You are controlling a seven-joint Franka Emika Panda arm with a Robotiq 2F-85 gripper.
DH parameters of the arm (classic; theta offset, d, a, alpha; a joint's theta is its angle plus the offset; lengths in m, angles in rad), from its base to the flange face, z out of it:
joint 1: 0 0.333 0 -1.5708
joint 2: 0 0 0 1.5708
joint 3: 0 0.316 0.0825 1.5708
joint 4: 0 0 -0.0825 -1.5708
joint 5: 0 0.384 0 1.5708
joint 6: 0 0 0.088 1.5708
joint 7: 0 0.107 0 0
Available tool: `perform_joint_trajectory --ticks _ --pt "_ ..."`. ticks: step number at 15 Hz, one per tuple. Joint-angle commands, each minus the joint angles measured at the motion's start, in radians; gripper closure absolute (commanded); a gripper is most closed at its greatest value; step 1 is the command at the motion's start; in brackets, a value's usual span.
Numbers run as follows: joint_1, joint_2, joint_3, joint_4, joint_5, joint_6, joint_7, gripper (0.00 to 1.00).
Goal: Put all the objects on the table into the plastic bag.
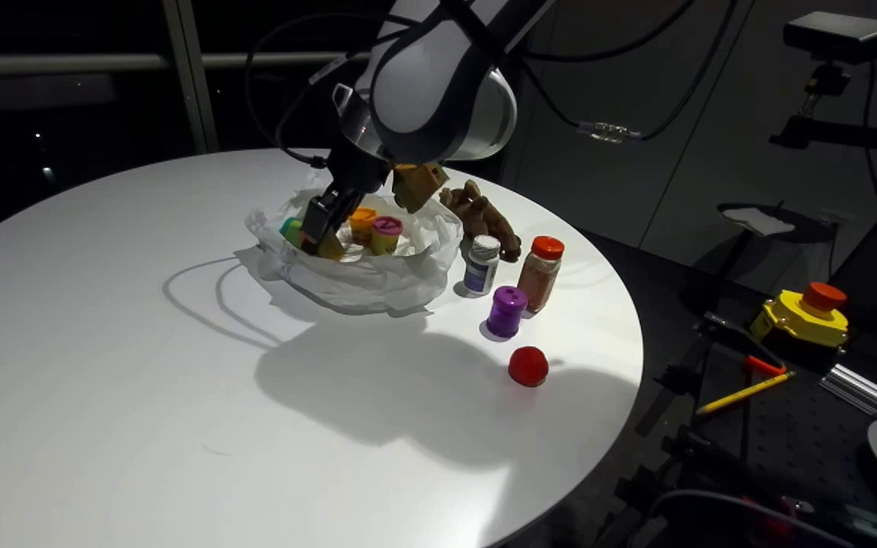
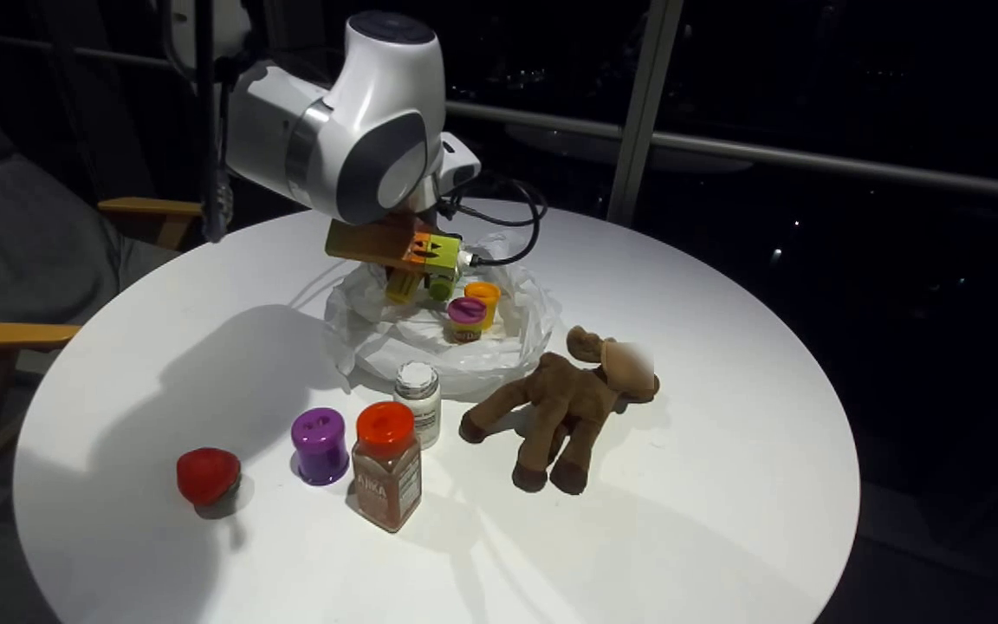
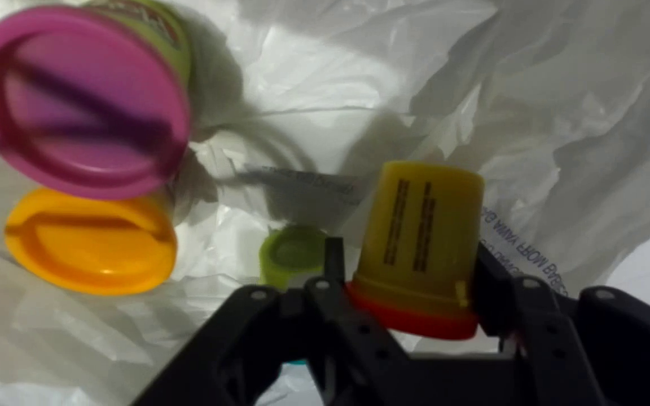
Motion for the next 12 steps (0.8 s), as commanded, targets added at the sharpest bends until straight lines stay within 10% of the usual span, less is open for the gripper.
perform_joint_trajectory --ticks 1,2,6,12 --pt "0.013 0.039 -0.007 0.044 -0.051 0.065 -0.01 0.73" --pt "0.024 0.037 -0.02 0.042 -0.067 0.08 -0.005 0.23" --pt "0.048 0.003 -0.039 0.008 -0.103 0.106 0.015 0.01" --pt "0.143 -0.084 -0.142 -0.061 -0.09 0.069 0.098 0.0"
